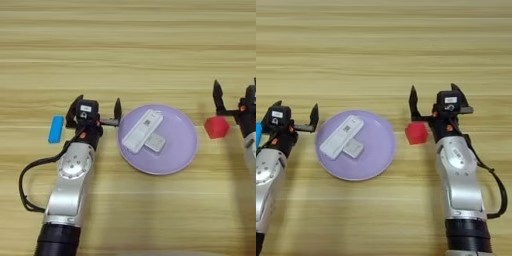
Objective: Move the objects on the table
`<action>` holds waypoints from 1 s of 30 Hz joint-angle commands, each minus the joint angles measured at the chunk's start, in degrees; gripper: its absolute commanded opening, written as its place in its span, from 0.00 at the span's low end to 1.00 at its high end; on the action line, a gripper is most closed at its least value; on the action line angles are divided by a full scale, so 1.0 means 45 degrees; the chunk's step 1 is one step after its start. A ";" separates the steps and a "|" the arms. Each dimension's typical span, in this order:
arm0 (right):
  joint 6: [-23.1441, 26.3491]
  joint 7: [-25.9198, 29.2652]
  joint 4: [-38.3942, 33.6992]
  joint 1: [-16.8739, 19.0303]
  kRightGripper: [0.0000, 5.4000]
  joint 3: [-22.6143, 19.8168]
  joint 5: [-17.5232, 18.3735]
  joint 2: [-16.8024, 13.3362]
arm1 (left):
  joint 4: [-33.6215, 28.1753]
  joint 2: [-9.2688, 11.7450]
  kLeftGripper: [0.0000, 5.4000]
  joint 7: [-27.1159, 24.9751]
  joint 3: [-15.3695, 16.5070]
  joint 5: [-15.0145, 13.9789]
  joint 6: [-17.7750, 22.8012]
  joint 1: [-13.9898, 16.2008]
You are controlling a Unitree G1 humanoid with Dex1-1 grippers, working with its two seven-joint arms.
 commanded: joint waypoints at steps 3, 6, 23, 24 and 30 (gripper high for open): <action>0.0052 -0.0317 0.0358 -0.0434 1.00 -0.0803 0.0238 -0.0283 | 0.0527 0.0465 1.00 0.0282 0.0593 0.0130 -0.0318 0.0504; 0.0075 -0.0335 0.0355 -0.0480 1.00 -0.0951 0.0290 -0.0345 | 0.0515 0.0661 1.00 0.0405 0.0837 0.0200 -0.0308 0.0842; 0.0153 -0.0318 0.0335 -0.0523 1.00 -0.0980 0.0345 -0.0350 | -0.0275 0.1143 1.00 0.0826 0.1856 0.0183 -0.0364 0.2084; 0.0162 -0.0317 0.0322 -0.0520 1.00 -0.0970 0.0342 -0.0346 | -0.0213 0.1154 1.00 0.0836 0.1904 0.0182 -0.0376 0.2062; 0.0196 -0.0312 0.0264 -0.0501 1.00 -0.0931 0.0336 -0.0325 | 0.0835 0.1216 1.00 0.0731 0.2022 0.0157 -0.0364 0.1757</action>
